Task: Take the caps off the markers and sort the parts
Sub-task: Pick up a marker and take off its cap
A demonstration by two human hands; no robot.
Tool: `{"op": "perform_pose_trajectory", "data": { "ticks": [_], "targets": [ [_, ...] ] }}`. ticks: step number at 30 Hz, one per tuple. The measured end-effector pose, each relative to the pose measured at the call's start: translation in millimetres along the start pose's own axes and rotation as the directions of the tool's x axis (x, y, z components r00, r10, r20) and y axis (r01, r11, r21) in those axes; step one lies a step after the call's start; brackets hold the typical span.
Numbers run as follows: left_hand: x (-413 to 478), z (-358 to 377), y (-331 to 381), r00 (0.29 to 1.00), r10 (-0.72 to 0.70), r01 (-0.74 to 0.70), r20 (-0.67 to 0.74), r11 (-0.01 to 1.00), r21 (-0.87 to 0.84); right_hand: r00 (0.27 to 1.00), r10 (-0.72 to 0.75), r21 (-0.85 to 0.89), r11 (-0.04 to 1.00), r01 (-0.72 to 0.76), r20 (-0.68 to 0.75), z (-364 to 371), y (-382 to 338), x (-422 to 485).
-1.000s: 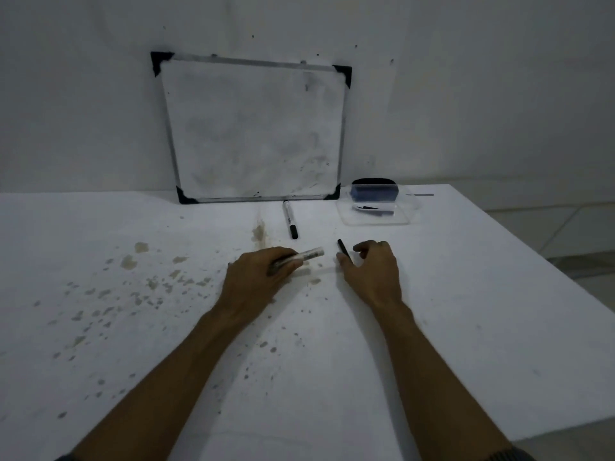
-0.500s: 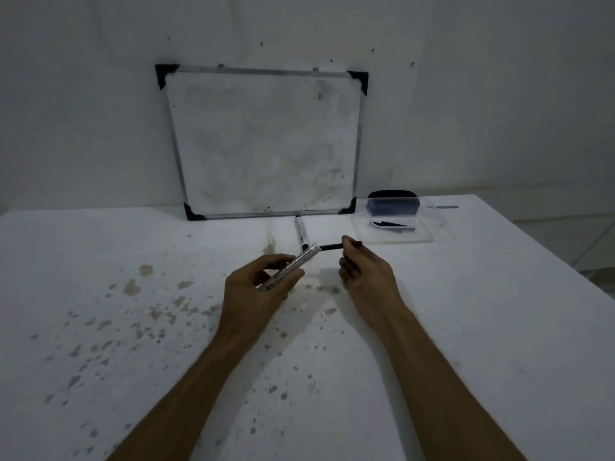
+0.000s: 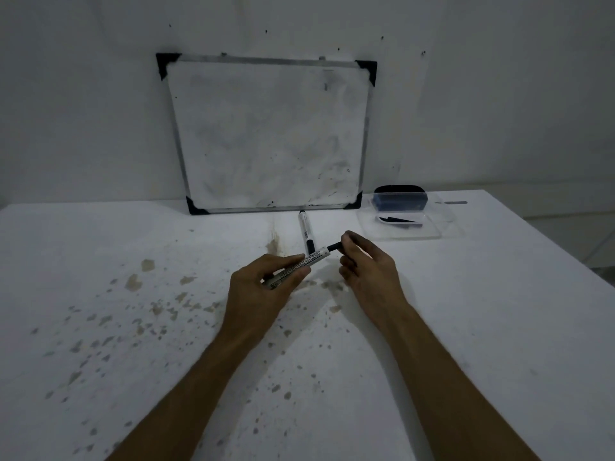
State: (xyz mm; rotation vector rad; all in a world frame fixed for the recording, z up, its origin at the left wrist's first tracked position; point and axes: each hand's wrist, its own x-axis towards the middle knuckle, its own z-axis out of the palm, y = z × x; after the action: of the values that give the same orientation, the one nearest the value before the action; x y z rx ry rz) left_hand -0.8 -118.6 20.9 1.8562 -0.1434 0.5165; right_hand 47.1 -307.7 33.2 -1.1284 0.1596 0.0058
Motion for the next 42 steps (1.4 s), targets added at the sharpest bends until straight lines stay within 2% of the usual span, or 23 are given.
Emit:
{"op": "perform_pose_trajectory", "data": {
  "ticks": [3,5,7,9,14,19,22,25,28,31,34,36,39,42],
  "targets": [
    [-1.1,-0.1,1.0,1.000,0.013,-0.013,-0.008,1.000,0.013,0.999,-0.037,-0.067,0.997,0.036,-0.022,2.5,0.9,-4.0],
    [-1.5,0.2,0.2,1.000,0.014,-0.014,-0.012,0.999,0.034,0.993,-0.112,-0.139,0.985,0.105,-0.040,2.6,2.0,-5.6],
    [-2.4,0.0,-0.7,0.999,0.034,-0.031,-0.027,0.994,0.102,0.958,-0.288,-0.310,0.912,0.270,-0.012,3.4,2.2,-9.3],
    [-3.1,0.0,0.0,0.997,0.061,-0.053,-0.049,0.988,0.145,0.899,-0.435,-0.402,0.815,0.418,0.054,7.1,1.9,-15.0],
    [-2.1,-0.4,6.4,0.999,0.024,-0.025,-0.045,0.999,-0.025,0.839,-0.510,-0.518,0.674,0.527,0.190,21.3,8.2,-26.4],
    [-0.1,-9.8,8.4,0.996,-0.009,0.004,-0.085,0.998,-0.062,0.817,-0.454,-0.499,0.646,0.577,0.357,25.2,13.4,-36.6],
    [9.3,-31.5,5.1,0.982,-0.019,0.024,-0.188,1.000,0.020,0.809,-0.412,-0.572,0.573,0.588,0.419,25.1,19.9,-38.7],
    [16.7,-67.1,-8.2,0.956,-0.075,0.113,-0.283,0.986,0.121,0.807,-0.287,-0.640,0.497,0.586,0.516,28.4,28.7,-43.5],
    [19.4,-90.6,-23.8,0.948,-0.151,0.183,-0.279,0.979,0.091,0.818,-0.150,-0.716,0.414,0.563,0.556,42.7,34.2,-47.2],
    [18.8,-93.5,-30.1,0.947,-0.208,0.222,-0.245,0.975,0.029,0.806,-0.124,-0.761,0.273,0.588,0.579,65.1,37.8,-47.1],
    [18.8,-90.2,-31.5,0.956,-0.198,0.211,-0.216,0.977,0.035,0.757,-0.119,-0.730,0.206,0.652,0.642,78.3,49.7,-44.1],
    [19.0,-88.2,-32.0,0.963,-0.185,0.200,-0.198,0.978,0.056,0.753,-0.153,-0.720,0.223,0.658,0.640,79.7,56.4,-40.0],
    [19.2,-85.9,-29.8,0.967,-0.183,0.192,-0.174,0.981,0.032,0.831,-0.227,-0.768,0.318,0.557,0.509,75.5,49.3,-35.3],
    [18.0,-77.9,-25.2,0.973,-0.197,0.198,-0.122,0.980,-0.004,0.907,-0.282,-0.710,0.565,0.421,0.313,59.1,33.0,-29.7]
  ]
}}
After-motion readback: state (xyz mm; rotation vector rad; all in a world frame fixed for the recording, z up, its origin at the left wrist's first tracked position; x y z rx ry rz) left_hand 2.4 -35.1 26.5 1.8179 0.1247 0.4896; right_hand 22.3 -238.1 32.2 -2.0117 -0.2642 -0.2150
